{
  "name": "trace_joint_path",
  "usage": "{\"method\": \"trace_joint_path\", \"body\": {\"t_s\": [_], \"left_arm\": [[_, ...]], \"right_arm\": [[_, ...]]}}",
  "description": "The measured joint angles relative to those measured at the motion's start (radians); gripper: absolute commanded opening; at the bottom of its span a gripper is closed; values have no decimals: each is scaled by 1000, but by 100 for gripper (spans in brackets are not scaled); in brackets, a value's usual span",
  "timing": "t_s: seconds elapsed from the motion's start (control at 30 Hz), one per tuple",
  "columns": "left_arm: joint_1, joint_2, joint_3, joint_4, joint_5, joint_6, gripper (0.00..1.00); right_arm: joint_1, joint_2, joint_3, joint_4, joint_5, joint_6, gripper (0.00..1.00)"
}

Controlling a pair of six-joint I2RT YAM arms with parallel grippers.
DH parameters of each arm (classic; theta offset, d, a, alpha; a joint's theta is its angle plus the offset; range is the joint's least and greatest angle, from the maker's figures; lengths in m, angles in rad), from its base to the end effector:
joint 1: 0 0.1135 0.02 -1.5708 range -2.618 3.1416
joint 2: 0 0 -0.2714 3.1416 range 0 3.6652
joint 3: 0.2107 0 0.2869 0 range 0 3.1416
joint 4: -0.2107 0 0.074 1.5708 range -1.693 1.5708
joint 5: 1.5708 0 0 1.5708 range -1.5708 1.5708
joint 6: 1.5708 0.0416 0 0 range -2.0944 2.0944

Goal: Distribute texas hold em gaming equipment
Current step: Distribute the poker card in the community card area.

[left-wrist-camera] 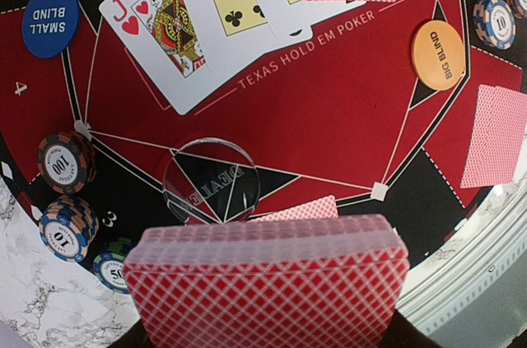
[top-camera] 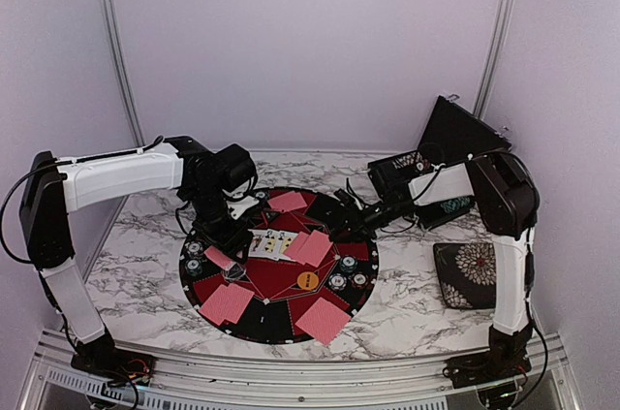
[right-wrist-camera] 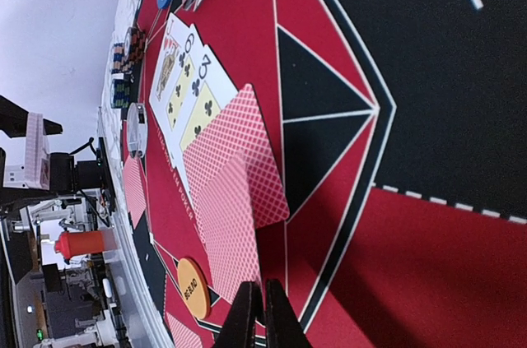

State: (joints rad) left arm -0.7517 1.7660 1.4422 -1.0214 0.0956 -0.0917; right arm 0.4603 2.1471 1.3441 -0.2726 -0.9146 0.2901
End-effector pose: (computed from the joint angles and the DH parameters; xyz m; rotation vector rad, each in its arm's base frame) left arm 0.2775 -0.2648 0.2349 0.9754 2.7980 -0.2667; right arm 0.3913 0.2308 0.0935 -0.5543 2.6151 1.4603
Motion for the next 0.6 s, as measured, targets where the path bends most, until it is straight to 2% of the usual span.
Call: {"method": "trace_joint_path", "body": {"t_s": [0.4, 0.6], "left_arm": [[0, 0, 0, 0, 0, 0, 45], [0, 0, 0, 0, 0, 0, 45]], "right_arm": [[5, 0, 23, -64, 77, -41, 14], [25, 0, 64, -116, 167, -66, 16]]}}
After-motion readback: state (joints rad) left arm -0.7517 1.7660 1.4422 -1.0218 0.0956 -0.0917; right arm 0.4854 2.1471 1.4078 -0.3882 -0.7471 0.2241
